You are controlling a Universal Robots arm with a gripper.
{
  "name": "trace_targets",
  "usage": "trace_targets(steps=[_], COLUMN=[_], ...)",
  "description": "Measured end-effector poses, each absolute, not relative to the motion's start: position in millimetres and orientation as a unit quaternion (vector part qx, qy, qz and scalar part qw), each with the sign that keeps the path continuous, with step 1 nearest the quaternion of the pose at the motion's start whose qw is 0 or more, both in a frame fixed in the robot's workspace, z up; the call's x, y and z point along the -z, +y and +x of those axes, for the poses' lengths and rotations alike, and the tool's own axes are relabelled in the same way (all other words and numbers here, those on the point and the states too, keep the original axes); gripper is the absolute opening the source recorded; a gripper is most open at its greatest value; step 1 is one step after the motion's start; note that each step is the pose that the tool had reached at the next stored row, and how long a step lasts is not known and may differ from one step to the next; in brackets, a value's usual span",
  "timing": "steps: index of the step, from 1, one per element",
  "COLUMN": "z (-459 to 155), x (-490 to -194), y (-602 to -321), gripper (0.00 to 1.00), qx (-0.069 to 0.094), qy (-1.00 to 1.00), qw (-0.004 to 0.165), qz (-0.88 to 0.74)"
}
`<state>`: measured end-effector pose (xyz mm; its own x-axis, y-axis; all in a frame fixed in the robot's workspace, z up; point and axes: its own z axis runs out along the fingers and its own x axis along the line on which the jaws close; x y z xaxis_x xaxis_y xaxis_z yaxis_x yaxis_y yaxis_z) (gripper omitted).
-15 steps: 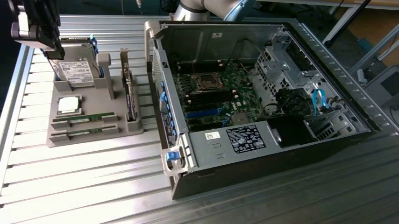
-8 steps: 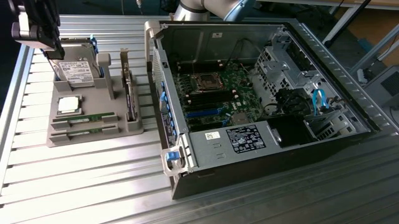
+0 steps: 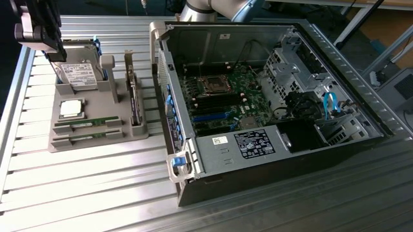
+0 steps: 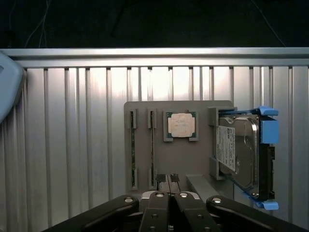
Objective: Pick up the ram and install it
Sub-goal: 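Pick up the ram and move it above insertion slot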
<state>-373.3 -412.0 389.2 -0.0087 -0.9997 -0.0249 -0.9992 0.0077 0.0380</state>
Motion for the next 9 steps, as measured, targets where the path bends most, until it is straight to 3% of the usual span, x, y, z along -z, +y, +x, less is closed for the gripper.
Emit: trace_targets(steps=[9], z=[-373.3], x=[-389.1], y=[-412.0], gripper=[0.10], qx=[0.022], qy=[-0.710], qw=[0.005], qz=[0.704])
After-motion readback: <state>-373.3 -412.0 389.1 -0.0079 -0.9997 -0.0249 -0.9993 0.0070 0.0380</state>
